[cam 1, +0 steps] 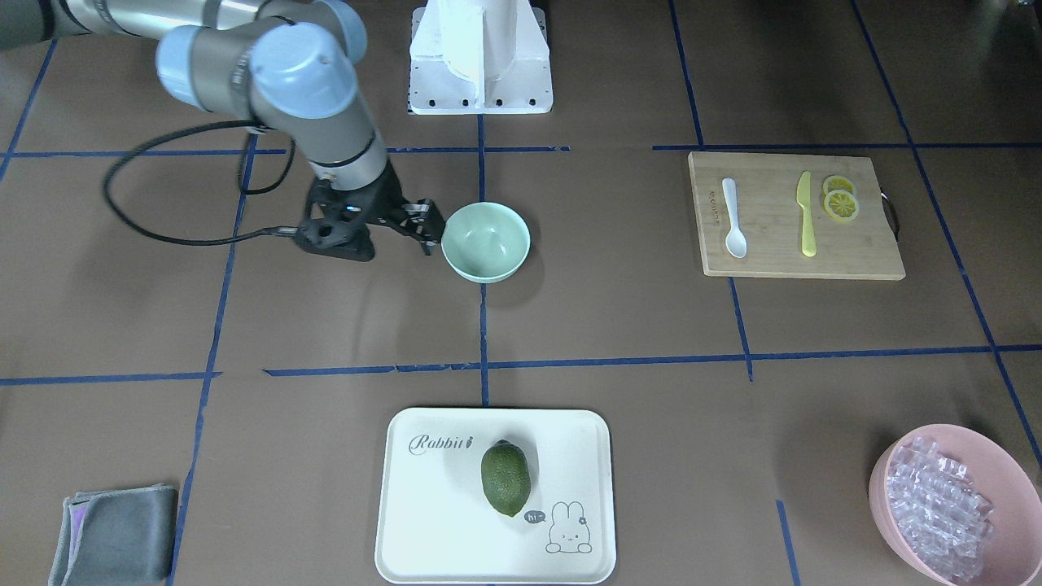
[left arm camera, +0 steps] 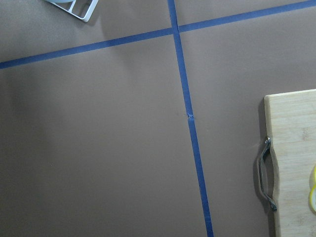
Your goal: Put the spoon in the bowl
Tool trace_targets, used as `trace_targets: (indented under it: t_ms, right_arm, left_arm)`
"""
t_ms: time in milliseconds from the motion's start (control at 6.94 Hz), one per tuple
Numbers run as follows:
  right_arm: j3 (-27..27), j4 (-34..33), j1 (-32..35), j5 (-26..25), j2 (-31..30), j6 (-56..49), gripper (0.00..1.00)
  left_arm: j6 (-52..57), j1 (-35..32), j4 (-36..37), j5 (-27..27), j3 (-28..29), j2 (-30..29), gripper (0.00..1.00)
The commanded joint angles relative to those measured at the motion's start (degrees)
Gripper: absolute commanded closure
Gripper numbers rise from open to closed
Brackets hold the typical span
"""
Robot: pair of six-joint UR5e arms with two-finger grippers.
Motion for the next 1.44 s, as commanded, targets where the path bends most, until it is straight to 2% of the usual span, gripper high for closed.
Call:
trace_targets:
  t_ms: [0, 144, 288, 576, 864, 1008, 1152, 1296]
  right_arm:
    - [2.86, -4.12, 11.23, 6.04, -7.37, -20.69, 0.0]
    - [2.77, -4.13, 16.69, 7.38, -12.54, -32.46, 0.0]
    - [2.6, -4.3, 21.62, 7.57, -17.55, -43.81, 0.0]
    - [2.51, -4.31, 32.69, 10.98, -26.87, -64.47, 0.0]
    - [1.81, -8.06, 42.8, 10.65, -33.4, -84.69, 0.0]
    - [1.72, -9.48, 46.59, 10.39, -36.91, -89.4, 0.0]
    - [1.81, -9.23, 47.24, 10.3, -39.29, -88.58, 0.0]
    - [2.07, -9.23, 47.25, 10.56, -39.05, -85.26, 0.0]
  left_arm:
    - [-0.01, 0.16, -4.24, 0.09, 0.56, -0.99, 0.0]
    - [-0.09, 0.25, -10.71, 0.1, 0.82, -0.91, 0.0]
    - [-0.18, 0.25, -12.78, 0.1, 1.78, -0.99, 0.0]
    - [-0.01, 1.48, -12.18, -0.17, 3.55, -3.71, 0.0]
    - [-0.1, 1.57, -12.62, -0.17, 2.94, -3.81, 0.0]
    - [-0.27, 1.83, -12.88, -3.56, 2.5, -3.89, 0.0]
    - [-1.66, 4.53, -12.63, -7.6, 2.24, -4.5, 0.0]
    - [-11.07, 8.56, -14.28, -8.33, -0.12, -4.95, 0.0]
